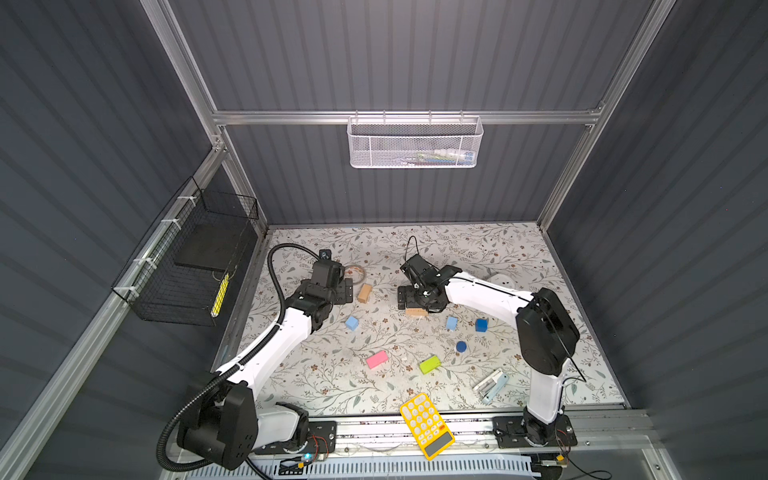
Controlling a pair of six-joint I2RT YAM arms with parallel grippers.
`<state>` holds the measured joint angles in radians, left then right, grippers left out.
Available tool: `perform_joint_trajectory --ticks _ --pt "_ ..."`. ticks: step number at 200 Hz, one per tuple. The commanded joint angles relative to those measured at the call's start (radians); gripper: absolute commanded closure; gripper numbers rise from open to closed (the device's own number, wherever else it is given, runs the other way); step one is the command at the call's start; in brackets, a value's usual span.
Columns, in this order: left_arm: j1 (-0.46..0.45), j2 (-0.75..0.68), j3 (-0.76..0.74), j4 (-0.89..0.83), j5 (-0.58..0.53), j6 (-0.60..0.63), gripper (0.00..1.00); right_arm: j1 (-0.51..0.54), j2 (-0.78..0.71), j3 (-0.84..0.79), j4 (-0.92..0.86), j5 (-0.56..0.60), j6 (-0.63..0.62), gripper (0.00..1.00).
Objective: Build the wood block tower
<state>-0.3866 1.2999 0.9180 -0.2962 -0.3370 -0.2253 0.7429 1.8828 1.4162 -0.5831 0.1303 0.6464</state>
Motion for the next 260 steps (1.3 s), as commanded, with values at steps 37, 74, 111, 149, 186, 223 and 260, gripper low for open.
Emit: perform_joint_trajectory --ticks 37,74,111,149,186,223,260 --pt "-0.001 0.134 0.062 0.158 0.423 -0.109 0.32 -0.059 -0.204 -0.23 0.101 -0.026 0.035 0.1" --pt "-0.017 0.262 0.11 0.199 0.563 -0.17 0.59 -0.132 -0.268 -0.363 0.245 -0.122 0.044 0.45" --pt "-0.091 0.38 0.21 0.146 0.561 -0.168 0.74 -0.174 -0.247 -0.388 0.301 -0.179 0.017 0.84" --pt "-0.166 0.51 0.341 0.043 0.504 -0.152 0.83 -0.209 -0.189 -0.387 0.336 -0.247 0.007 1.0" --pt "-0.187 0.566 0.381 -0.015 0.457 -0.151 0.87 -0.223 -0.136 -0.382 0.349 -0.28 0.007 1.0" --pt "-0.19 0.588 0.383 -0.043 0.422 -0.154 0.89 -0.228 -0.11 -0.384 0.347 -0.292 0.015 1.0" --pt "-0.19 0.617 0.399 -0.065 0.406 -0.154 0.88 -0.229 -0.079 -0.381 0.35 -0.297 0.029 1.0"
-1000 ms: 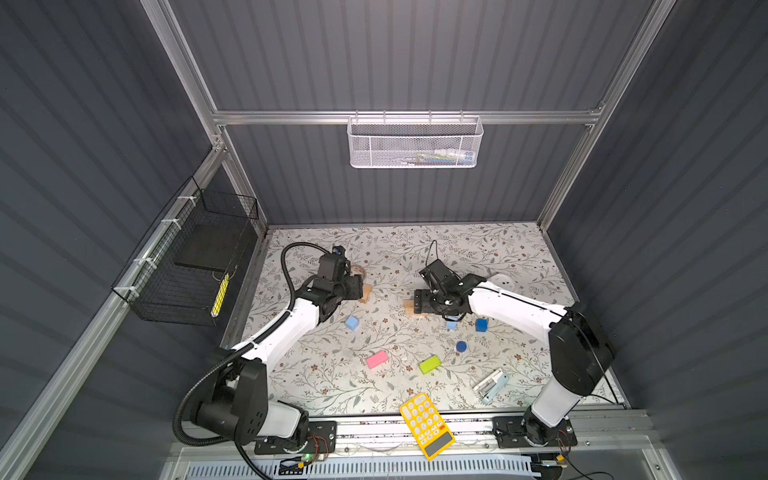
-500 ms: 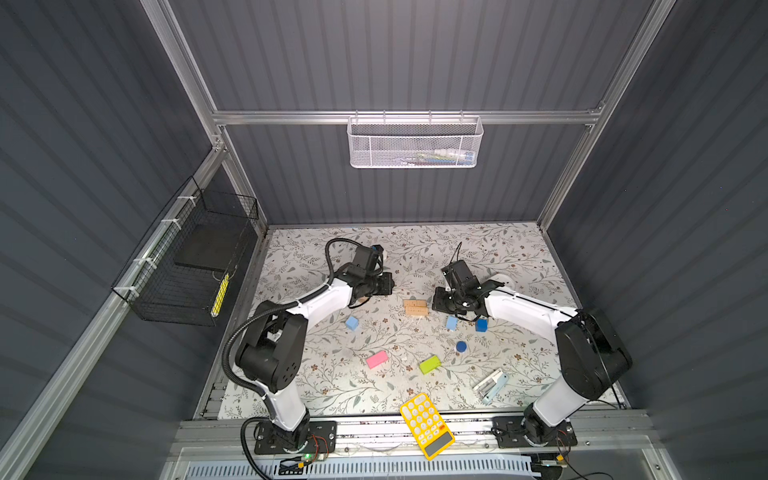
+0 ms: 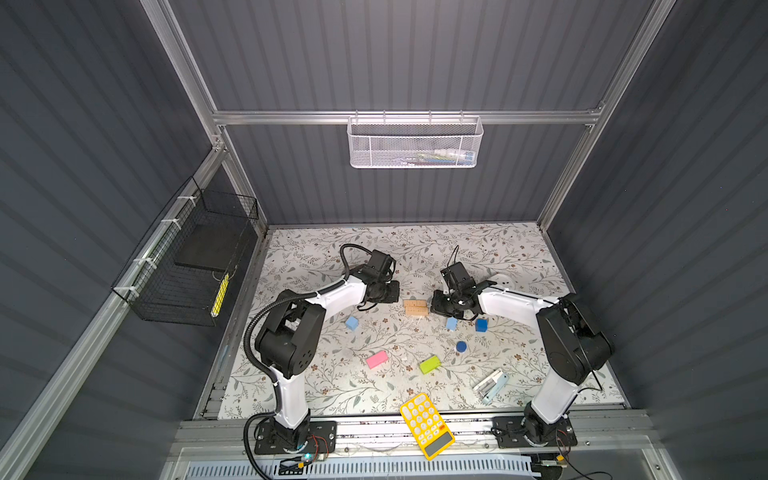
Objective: Build the wood block tower
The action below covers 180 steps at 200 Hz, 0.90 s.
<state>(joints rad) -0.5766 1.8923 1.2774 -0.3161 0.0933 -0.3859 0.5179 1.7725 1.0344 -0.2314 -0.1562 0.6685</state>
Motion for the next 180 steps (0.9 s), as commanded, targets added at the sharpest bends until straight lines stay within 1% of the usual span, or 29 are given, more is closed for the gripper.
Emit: perform_joint_trajectory --ticks 1,60,94,180 --pt "0.0 0.026 0.041 -0.045 -0.025 0.007 0.88 -0.005 0.032 0.001 -0.002 -0.01 0.007 1.0" --pt "0.0 0.066 0.051 -0.053 -0.029 0.007 0.89 -0.005 0.057 0.003 0.006 -0.015 0.023 1.0" --pt "0.0 0.081 0.056 -0.054 -0.024 0.004 0.94 -0.005 0.068 0.007 0.014 -0.034 0.026 1.0" --pt "0.0 0.1 0.059 -0.06 -0.024 0.008 0.94 -0.003 0.104 0.021 0.032 -0.068 0.044 1.0"
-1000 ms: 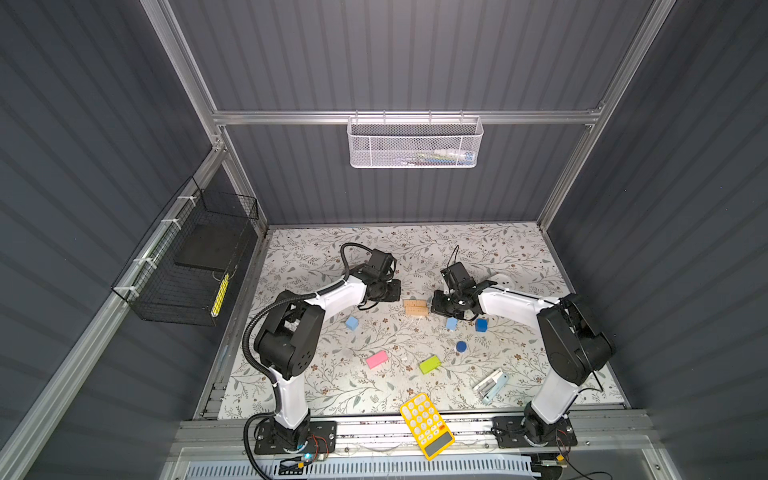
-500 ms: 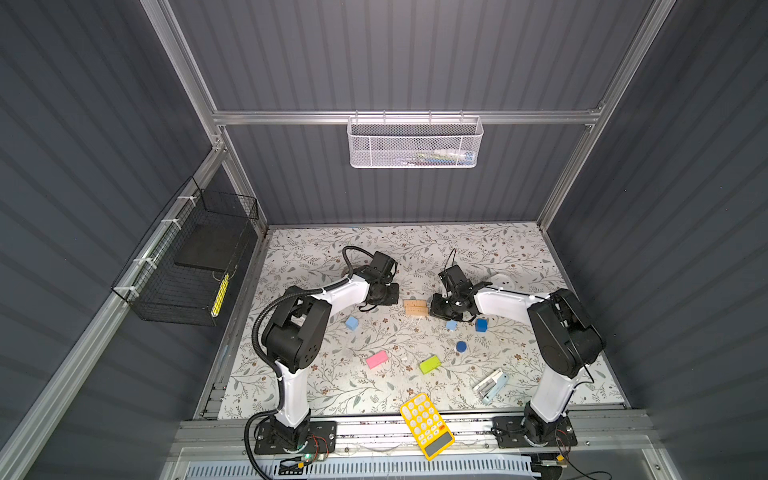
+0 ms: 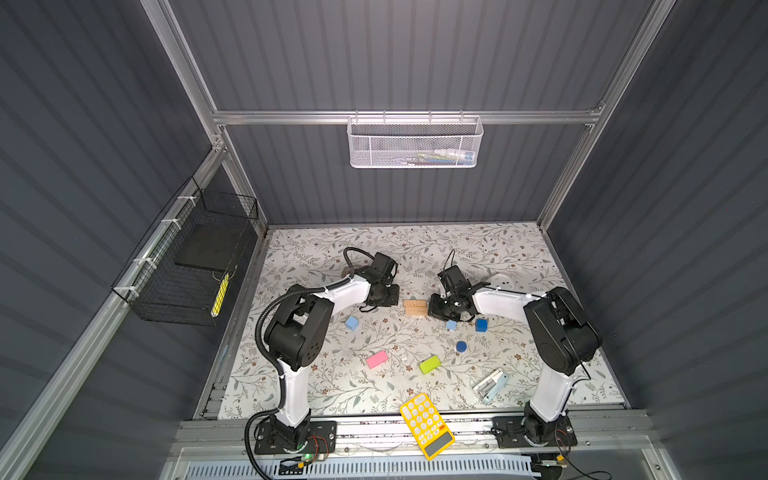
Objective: Build the wood block tower
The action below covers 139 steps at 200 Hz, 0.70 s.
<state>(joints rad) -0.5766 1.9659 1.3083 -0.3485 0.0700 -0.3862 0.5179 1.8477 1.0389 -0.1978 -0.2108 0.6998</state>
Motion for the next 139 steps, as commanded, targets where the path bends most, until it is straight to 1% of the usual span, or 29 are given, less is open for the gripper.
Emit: perform_joint_trajectory --ticks 1,139 --pt "0.0 0.027 0.029 -0.027 -0.001 0.009 0.94 -0.004 0.029 0.016 -0.002 -0.013 0.013 1.0" --pt "0.0 0.033 0.031 -0.032 -0.003 0.012 0.95 -0.001 0.043 0.023 -0.015 -0.009 0.027 1.0"
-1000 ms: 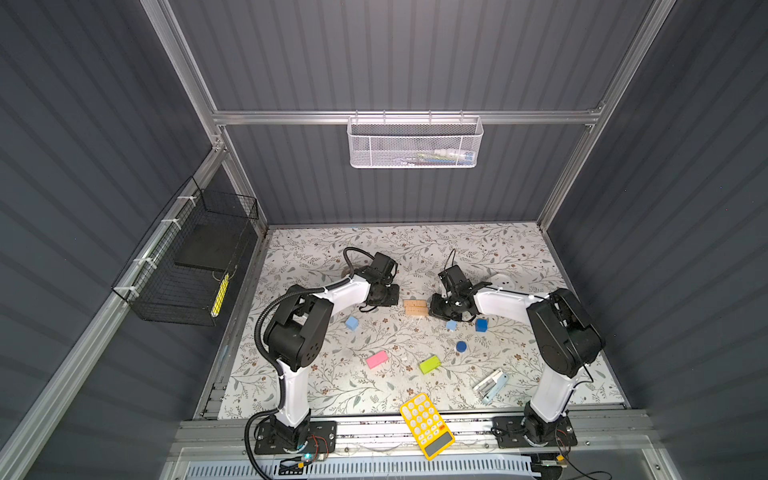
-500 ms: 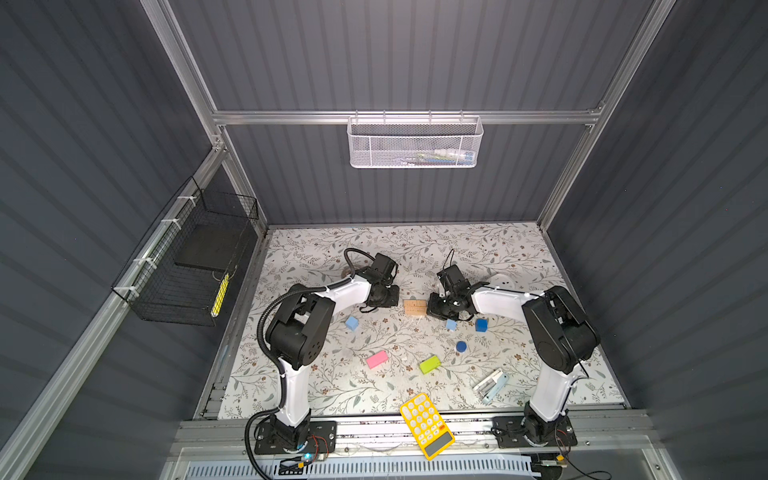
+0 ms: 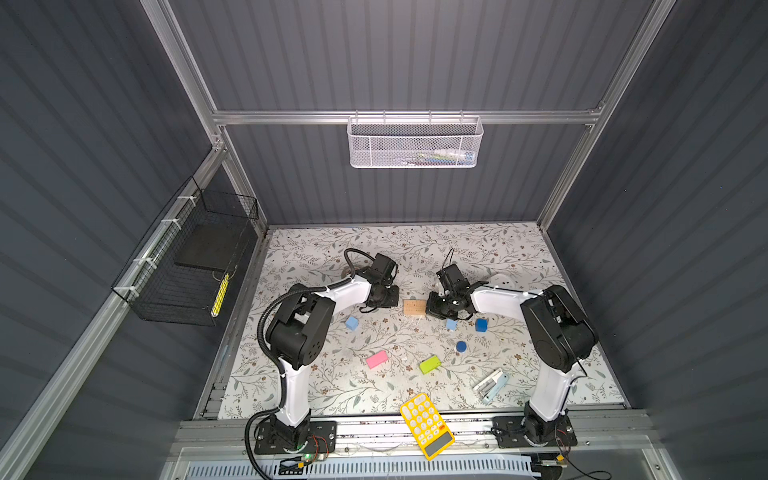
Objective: Build the wood block tower
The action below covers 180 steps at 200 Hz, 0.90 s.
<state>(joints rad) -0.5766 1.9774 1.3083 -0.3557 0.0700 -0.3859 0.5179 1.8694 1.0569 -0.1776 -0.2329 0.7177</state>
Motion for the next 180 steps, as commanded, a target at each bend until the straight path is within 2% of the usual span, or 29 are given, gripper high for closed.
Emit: perform_joint_trajectory --ticks 1,51,82,142,164,180 --pt "0.0 0.022 0.031 -0.025 -0.003 0.012 0.94 -0.001 0.021 0.005 -0.035 0.014 0.009 1.0" --pt "0.0 0.0 0.028 -0.038 -0.001 0.016 0.96 -0.002 -0.011 -0.014 -0.057 0.049 0.011 1.0" --pt "0.0 -0.036 0.023 -0.063 -0.031 0.024 1.0 -0.004 -0.039 -0.023 -0.08 0.088 0.005 1.0" --pt "-0.001 -0.177 0.005 -0.081 -0.064 0.018 1.0 -0.006 -0.127 -0.02 -0.09 0.097 -0.015 1.0" --pt "0.0 -0.231 0.016 -0.129 -0.117 0.037 0.93 -0.007 -0.165 -0.017 -0.086 0.092 -0.023 1.0" --pt "0.0 -0.252 0.028 -0.189 -0.186 0.052 0.82 -0.009 -0.191 -0.018 -0.089 0.092 -0.033 1.0"
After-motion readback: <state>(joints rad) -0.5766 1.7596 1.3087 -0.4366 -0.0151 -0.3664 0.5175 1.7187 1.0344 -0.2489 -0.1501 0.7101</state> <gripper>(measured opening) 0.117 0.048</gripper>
